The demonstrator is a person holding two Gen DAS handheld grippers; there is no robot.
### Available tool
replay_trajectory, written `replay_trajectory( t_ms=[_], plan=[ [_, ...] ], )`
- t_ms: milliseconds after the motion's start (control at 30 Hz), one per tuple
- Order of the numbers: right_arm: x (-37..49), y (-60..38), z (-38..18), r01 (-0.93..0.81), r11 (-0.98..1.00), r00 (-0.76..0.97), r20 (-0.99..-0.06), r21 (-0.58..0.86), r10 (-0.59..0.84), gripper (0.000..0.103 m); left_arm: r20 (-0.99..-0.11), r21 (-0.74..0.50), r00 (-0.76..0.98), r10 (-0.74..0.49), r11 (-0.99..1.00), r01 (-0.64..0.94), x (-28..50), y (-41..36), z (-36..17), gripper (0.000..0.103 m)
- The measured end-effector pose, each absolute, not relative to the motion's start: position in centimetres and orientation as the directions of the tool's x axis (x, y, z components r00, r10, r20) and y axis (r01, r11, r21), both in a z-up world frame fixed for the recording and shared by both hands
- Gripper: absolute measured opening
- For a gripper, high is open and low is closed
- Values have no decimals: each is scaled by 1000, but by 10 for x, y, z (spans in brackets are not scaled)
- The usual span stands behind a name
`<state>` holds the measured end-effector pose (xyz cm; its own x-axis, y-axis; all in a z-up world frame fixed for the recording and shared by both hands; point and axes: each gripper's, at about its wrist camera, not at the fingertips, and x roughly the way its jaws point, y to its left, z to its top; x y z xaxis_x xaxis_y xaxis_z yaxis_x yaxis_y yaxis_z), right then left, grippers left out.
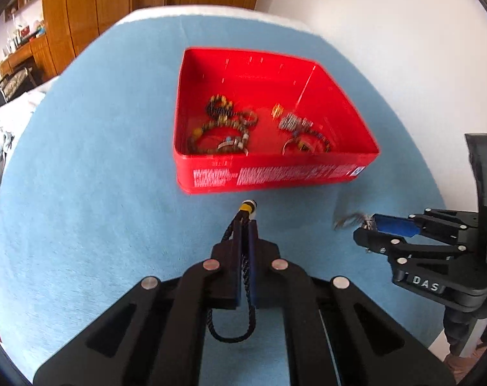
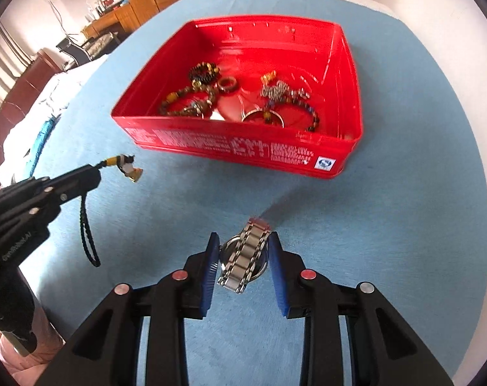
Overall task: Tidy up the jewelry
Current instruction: 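Carry the cord pendant into the red tin and open while the right tool releases the watch there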
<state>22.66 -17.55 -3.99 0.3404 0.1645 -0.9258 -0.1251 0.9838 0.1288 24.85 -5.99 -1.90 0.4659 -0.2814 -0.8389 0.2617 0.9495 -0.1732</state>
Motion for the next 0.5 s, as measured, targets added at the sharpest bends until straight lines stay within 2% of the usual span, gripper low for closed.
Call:
replay_trajectory(
  t_ms=[500],
  plan=[
    [215,-179,9,-142,981,424,-887,134,182,30,-756,-178,580,-302,949,262,250,-58,34,2]
  ],
)
